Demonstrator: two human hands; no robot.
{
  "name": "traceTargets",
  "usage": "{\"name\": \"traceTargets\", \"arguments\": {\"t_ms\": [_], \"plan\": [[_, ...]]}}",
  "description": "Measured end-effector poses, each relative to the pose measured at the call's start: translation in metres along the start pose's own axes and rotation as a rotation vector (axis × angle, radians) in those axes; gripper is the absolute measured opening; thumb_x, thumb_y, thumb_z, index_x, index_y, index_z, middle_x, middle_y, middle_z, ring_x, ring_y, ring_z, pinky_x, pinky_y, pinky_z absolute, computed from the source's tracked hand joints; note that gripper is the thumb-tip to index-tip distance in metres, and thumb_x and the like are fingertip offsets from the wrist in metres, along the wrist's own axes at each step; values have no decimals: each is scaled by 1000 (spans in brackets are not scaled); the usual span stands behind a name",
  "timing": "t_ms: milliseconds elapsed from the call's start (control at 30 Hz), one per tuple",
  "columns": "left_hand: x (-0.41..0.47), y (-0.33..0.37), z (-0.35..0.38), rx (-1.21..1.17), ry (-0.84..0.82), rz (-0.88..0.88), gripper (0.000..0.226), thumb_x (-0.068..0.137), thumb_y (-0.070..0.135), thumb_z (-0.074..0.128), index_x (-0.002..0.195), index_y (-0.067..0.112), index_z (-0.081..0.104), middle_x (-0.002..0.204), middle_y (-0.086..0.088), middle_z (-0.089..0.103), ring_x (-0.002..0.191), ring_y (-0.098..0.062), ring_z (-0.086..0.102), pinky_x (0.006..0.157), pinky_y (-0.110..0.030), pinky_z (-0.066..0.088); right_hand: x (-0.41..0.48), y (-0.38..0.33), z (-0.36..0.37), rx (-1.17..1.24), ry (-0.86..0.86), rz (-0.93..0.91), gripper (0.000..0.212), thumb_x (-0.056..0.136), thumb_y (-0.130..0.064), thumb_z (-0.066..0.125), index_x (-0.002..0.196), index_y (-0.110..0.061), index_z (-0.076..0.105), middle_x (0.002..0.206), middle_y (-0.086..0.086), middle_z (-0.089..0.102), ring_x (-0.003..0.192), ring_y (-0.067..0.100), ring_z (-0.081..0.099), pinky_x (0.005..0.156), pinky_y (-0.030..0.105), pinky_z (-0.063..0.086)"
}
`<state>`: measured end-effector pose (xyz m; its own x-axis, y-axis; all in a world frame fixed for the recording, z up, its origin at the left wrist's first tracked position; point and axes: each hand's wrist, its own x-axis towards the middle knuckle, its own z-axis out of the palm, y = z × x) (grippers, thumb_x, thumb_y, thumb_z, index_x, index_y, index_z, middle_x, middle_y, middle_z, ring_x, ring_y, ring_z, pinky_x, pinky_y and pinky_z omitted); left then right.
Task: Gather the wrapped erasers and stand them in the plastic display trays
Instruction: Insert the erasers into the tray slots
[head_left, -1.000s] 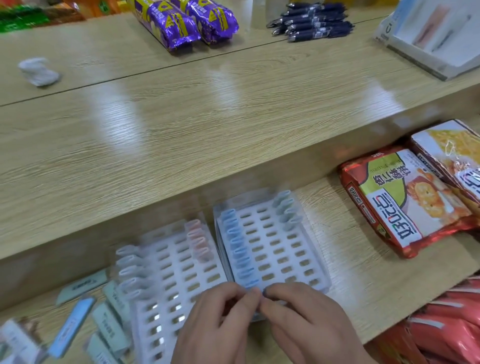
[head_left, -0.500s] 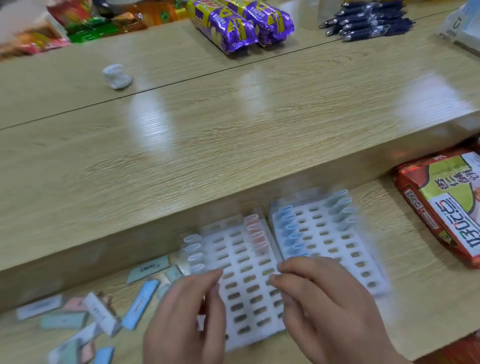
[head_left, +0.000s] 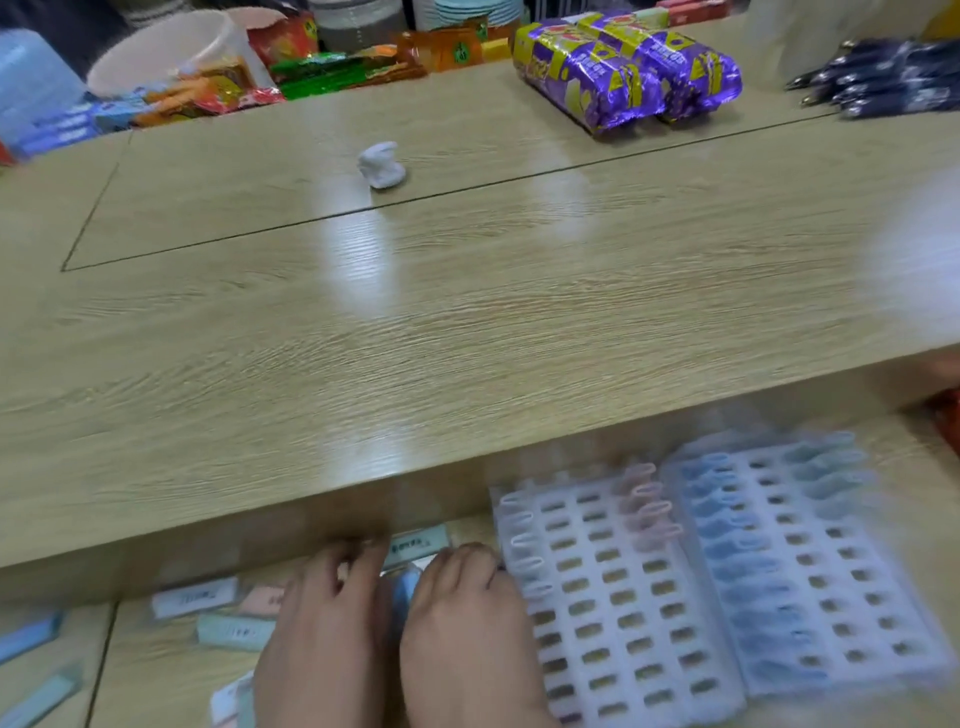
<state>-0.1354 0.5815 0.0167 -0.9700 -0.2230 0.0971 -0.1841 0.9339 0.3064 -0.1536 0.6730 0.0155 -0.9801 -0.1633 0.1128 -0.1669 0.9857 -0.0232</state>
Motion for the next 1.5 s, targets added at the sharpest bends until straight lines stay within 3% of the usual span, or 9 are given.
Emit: {"name": "traceTargets", "arguments": {"t_ms": [333,400,533,667,800,867,1000,1100,1500], "plan": [[4,-22,-6,117,-82,-93,30,75,40,50,85,17,66,75,-9,64,65,-37,62,60,-42,52,10,9,-5,113,1,-179,30,67,-15,38,66,-17,68,59,4,59,52,22,56,47,30,44],[2,-31,-8,55,-41,-112,34,74,40,51,92,17,69,79,-8,66,72,-38,63,66,-43,51,12,11,-10,149,-25,-234,11,62,-23,58,63,-18,68,59,2,59,52,21,56,46,30,46],[-3,-40,-15,-105,53,-145,15,77,18,70,90,24,73,82,2,62,78,-30,62,72,-35,47,21,13,-13,221,-174,-263,43,21,-30,91,55,-20,66,56,0,57,50,20,56,44,28,45],[-8,-40,-29,-242,86,-241,31,74,5,80,85,32,71,83,10,64,74,-13,60,67,-30,43,25,17,-21,322,-119,-242,18,67,-42,74,62,-25,68,65,-5,55,65,18,55,52,30,46],[-15,-39,-35,-468,128,-366,34,80,13,77,81,45,68,77,10,71,68,-6,65,65,-31,55,32,25,-43,638,-228,-213,29,94,-45,46,90,-27,69,81,-8,53,83,12,50,70,34,48],[-18,-36,-40,-599,151,-431,33,82,14,76,83,46,69,72,8,72,67,-12,68,66,-36,59,34,29,-53,828,-251,-190,27,95,-44,49,91,-25,68,80,-7,55,77,8,52,71,37,49],[-21,-12,-61,-774,248,-404,29,82,0,73,85,28,69,67,11,70,52,1,59,52,-7,45,33,45,-75,1181,-321,-80,13,94,-37,58,95,-27,66,83,-4,66,75,12,61,74,40,55],[-21,10,-73,-930,342,-361,32,77,-4,73,82,25,63,69,6,71,48,0,59,45,-6,43,25,69,-91,1373,-328,-13,9,94,-30,61,100,-35,65,87,-11,67,77,11,64,73,36,58],[-25,136,-48,-1076,221,-154,16,77,13,75,92,10,70,66,-5,72,57,-11,69,57,-13,55,-33,215,-98,1504,-252,363,51,94,-11,59,103,-61,66,92,-18,66,63,18,69,57,24,51]]}}
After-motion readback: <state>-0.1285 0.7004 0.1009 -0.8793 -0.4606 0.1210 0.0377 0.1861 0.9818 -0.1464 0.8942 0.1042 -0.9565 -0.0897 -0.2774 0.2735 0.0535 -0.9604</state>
